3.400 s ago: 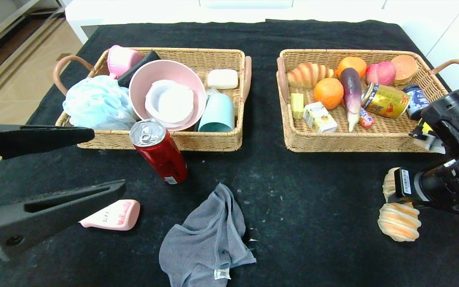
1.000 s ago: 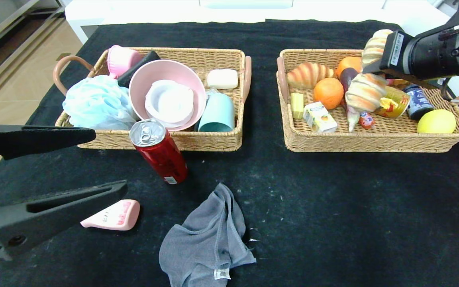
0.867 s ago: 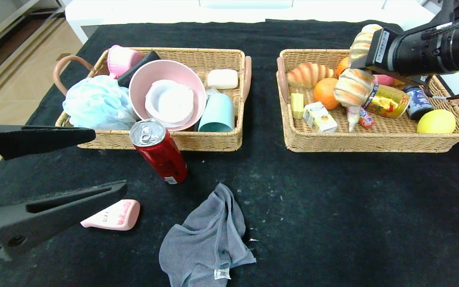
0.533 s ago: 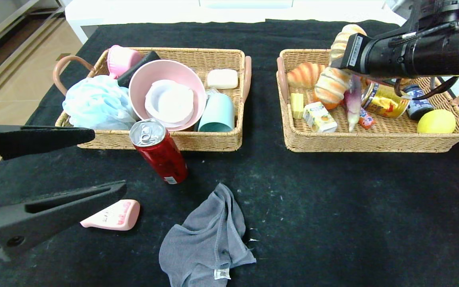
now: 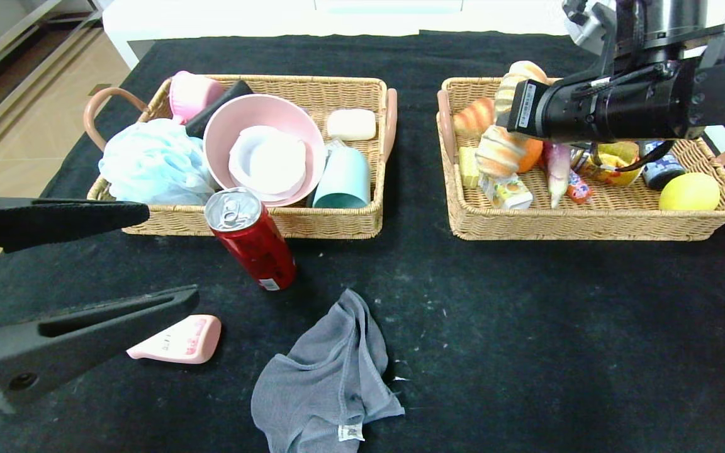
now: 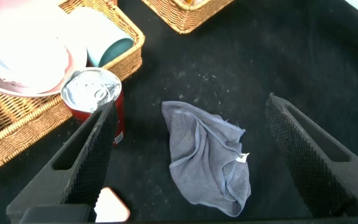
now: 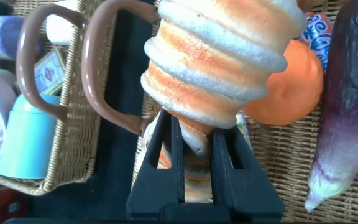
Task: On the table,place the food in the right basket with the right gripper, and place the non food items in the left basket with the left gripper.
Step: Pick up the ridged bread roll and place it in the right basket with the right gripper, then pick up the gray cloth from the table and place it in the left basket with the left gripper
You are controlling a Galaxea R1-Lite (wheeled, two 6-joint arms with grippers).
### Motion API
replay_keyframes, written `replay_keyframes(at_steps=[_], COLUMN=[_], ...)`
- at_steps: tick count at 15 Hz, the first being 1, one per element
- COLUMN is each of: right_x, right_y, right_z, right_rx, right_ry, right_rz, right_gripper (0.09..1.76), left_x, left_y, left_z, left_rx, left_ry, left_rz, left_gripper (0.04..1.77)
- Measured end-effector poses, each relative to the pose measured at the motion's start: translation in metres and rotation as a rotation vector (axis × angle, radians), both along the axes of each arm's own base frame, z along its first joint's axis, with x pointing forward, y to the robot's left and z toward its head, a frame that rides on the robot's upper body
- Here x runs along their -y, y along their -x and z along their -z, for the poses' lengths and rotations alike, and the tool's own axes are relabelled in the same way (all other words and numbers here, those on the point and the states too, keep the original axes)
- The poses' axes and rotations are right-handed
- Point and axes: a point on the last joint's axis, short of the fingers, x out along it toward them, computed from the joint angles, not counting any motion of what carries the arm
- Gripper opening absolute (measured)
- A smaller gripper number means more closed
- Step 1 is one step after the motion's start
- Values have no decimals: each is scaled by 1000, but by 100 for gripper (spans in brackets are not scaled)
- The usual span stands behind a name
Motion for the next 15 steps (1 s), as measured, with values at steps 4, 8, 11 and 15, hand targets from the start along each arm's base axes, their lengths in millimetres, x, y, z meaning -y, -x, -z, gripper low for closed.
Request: replay_keyframes(at_steps=[4,8,11,15], right_x=[-1,-1,0,4], right_y=[-2,-3,-3,-1], right_z=[3,3,4,3], right_rx=[-6,-9,-13,-13], right_ry=[4,5,7,23], right_rz=[-2,-1,1,4], right_gripper=[93,124,139,151], left_x=[0,0,-1,-1], left_y=[0,1,1,2], left_z=[0,0,0,-1], left_rx=[0,1,3,6], left_ry=[0,0,1,4], left_rz=[0,0,0,0], left_gripper=[172,172,172,172])
